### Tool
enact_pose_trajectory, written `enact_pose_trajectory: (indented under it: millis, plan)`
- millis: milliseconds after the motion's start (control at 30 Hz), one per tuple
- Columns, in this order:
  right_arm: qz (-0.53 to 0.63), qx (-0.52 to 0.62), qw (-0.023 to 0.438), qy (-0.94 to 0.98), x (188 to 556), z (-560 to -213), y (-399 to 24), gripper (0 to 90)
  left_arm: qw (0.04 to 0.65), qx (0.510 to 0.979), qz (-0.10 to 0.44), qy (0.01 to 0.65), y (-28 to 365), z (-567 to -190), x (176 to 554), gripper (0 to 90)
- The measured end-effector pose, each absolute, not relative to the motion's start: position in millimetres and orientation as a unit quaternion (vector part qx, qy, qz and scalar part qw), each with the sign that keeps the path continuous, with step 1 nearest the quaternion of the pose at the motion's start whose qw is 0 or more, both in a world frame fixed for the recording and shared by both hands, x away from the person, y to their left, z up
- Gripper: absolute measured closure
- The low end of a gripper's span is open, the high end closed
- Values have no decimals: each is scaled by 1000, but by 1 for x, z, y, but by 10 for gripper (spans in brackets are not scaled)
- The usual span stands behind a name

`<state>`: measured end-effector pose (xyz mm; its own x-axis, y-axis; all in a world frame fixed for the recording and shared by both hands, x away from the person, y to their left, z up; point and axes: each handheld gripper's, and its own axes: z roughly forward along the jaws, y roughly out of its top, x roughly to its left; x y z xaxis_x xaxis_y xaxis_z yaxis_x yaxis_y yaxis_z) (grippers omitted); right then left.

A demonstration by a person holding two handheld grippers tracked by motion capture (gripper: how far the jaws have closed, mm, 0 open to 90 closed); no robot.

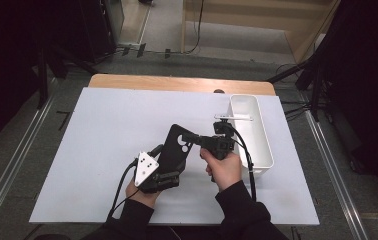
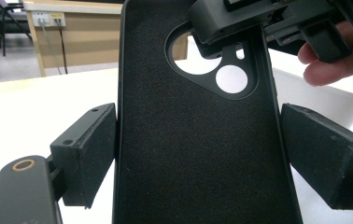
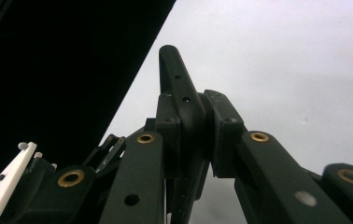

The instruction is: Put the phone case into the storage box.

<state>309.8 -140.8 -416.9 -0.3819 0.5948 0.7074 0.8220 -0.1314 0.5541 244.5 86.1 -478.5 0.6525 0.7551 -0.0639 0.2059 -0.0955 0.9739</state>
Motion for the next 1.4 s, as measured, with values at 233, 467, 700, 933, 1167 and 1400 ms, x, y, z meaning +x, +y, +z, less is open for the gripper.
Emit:
enact_pose_trajectory:
  millis: [233,467,700,933,1167,1400]
  plan:
    - [-521,-544,109,-649,309,-416,-142,750,577,706,240,333,87,-478,246,127]
    - [-517,-540,109,-655,309,-414,-141,751,569,722,194,343,84,-479,252,23]
    - [-510,-539,74,-666,308,-412,-145,751,560,736,162,344,82,-477,255,14]
    - [-506,-530,27,-680,308,-411,-151,750,531,748,155,366,84,-472,260,16]
    - [-492,-526,-21,-693,305,-410,-157,749,506,764,154,370,88,-464,265,38]
    - [-490,-512,-35,-704,298,-407,-163,749,479,782,125,378,93,-458,271,38]
